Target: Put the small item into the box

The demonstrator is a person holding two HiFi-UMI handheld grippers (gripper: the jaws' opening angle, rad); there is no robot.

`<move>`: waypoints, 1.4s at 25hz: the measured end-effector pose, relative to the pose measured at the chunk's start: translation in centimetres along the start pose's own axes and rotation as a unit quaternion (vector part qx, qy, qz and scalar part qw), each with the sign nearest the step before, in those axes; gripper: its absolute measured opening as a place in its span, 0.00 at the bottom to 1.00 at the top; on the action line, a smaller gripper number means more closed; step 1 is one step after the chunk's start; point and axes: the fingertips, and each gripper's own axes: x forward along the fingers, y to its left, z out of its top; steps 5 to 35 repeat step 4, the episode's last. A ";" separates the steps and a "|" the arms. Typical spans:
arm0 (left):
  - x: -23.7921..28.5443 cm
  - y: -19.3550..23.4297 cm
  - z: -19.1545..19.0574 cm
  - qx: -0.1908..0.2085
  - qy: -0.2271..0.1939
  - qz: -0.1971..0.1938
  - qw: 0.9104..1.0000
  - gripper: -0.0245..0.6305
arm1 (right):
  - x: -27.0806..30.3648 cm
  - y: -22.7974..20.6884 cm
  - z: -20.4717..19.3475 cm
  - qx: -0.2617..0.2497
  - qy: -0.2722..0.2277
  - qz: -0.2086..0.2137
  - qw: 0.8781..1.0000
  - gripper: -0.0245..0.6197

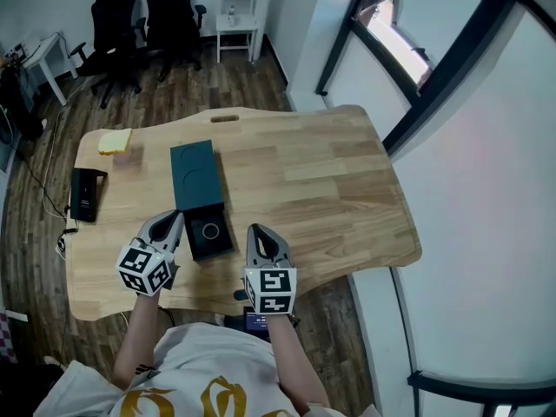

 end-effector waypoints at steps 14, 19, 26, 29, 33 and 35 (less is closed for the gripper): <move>0.3 0.1 -0.2 0.032 0.015 0.001 0.999 0.04 | 0.5 -0.6 -0.3 0.004 0.008 -0.012 1.000 0.04; 0.3 0.1 -0.2 0.032 0.015 0.001 0.999 0.04 | 0.5 -0.6 -0.3 0.004 0.008 -0.012 1.000 0.04; 0.3 0.1 -0.2 0.032 0.015 0.001 0.999 0.04 | 0.5 -0.6 -0.3 0.004 0.008 -0.012 1.000 0.04; 0.3 0.1 -0.2 0.032 0.015 0.001 0.999 0.04 | 0.5 -0.6 -0.3 0.004 0.008 -0.012 1.000 0.04; 0.3 0.1 -0.2 0.032 0.015 0.001 0.999 0.04 | 0.5 -0.6 -0.3 0.004 0.008 -0.012 1.000 0.04; 0.3 0.1 -0.2 0.032 0.015 0.001 0.999 0.04 | 0.5 -0.6 -0.3 0.004 0.008 -0.012 1.000 0.04</move>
